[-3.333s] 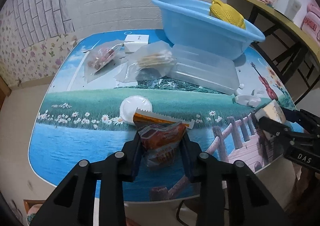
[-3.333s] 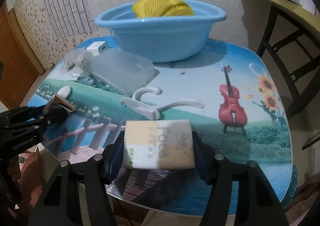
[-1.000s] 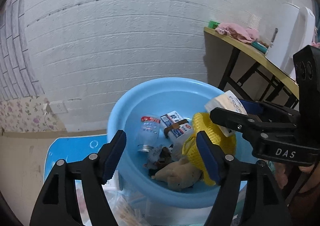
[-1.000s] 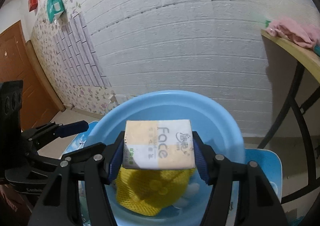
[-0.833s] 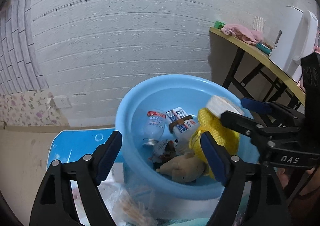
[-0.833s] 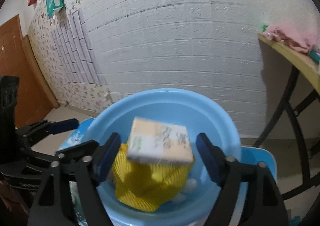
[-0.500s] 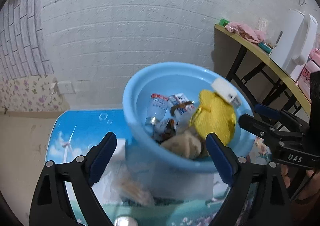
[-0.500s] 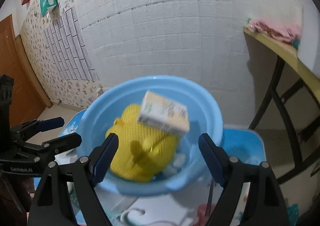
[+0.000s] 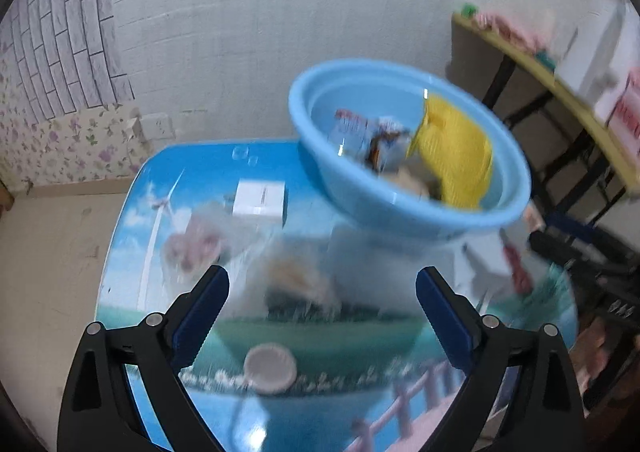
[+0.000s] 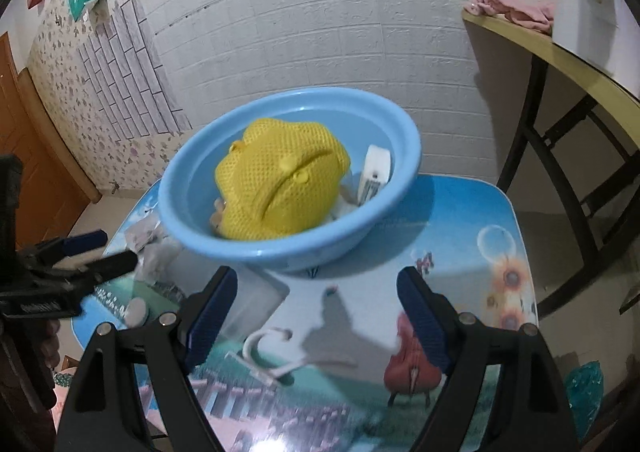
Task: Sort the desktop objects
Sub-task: 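Withdraw both open tools from the basin back over the table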
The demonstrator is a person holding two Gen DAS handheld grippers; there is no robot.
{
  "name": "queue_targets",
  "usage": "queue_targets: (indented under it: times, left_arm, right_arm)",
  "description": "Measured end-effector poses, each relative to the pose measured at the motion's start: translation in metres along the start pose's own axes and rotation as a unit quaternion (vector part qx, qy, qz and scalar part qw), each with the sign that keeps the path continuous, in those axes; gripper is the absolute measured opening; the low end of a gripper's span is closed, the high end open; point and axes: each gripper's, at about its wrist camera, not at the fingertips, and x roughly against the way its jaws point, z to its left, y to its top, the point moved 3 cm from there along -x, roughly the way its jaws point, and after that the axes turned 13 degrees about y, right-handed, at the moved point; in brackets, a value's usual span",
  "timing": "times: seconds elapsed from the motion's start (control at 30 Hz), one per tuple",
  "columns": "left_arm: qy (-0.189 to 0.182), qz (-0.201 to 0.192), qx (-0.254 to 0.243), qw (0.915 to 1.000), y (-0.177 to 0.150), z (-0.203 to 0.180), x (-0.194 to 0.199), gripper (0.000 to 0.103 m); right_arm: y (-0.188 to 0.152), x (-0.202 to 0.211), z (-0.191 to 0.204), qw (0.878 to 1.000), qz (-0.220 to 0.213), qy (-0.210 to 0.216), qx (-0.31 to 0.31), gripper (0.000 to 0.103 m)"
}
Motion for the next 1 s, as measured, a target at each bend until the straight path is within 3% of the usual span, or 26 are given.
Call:
queue_targets:
  times: [0.17,0.43,0.53,0.67,1.0]
  left_arm:
    - [-0.021,0.005,0.000,0.9998,-0.013,0.000,0.007,0.095]
    - [-0.026,0.024,0.010,0.9993,-0.025,0.007,0.009,0.095]
    - [-0.023,0.026,0.009,0.9994,-0.033,0.011,0.010,0.095]
    - [-0.009,0.037,0.003,0.9993,-0.052,0.021,0.004,0.095]
    - [0.005,0.065,0.019,0.9977,-0.069,0.038,-0.012,0.095]
  right_arm:
    - [-0.016,0.002,0.008,1.000,0.012,-0.001,-0.002,0.083]
    - [-0.036,-0.004,0.020,0.998,0.055,-0.021,0.021,0.083]
    - [-0.047,-0.005,0.020,0.997,0.064,-0.023,0.027,0.083]
    - [-0.063,0.002,0.007,0.998,0.034,-0.043,0.001,0.083]
    - [-0.088,-0.006,-0.010,0.996,0.071,-0.042,-0.026,0.083]
